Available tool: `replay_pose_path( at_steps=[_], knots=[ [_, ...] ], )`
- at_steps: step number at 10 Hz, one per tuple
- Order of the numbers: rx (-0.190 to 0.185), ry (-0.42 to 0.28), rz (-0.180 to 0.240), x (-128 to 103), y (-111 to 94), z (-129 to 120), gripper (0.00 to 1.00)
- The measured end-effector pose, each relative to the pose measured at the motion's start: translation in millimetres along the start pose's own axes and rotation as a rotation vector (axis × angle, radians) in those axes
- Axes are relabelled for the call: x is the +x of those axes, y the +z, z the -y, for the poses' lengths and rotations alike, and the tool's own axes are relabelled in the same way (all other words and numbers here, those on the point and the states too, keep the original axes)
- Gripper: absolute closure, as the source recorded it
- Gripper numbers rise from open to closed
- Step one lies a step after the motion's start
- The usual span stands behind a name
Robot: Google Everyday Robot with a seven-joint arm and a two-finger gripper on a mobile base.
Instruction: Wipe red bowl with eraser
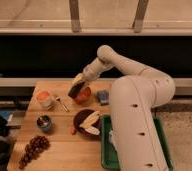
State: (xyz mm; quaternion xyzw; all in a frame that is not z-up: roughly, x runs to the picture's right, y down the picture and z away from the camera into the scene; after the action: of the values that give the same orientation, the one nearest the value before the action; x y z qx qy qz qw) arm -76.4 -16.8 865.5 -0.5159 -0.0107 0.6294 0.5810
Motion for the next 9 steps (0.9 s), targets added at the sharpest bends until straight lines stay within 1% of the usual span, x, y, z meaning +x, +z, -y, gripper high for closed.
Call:
replay_pose_path(
  at_steps=[2,3,6,8,9],
  knots=[
    [0.029,0.041,-0.006,3.8,0.8,15.5,1.0],
    [0.033,0.057,-0.01,4.1,2.9,22.2,1.0],
    [0.027,0.097,-0.001,-10.5,9.1,45.5,1.0],
    [0.011,0.118,0.004,-20.9,8.3,55.0,1.0],
    [0.004,0.125,0.019,-29.3,5.2,59.0,1.0]
  ],
)
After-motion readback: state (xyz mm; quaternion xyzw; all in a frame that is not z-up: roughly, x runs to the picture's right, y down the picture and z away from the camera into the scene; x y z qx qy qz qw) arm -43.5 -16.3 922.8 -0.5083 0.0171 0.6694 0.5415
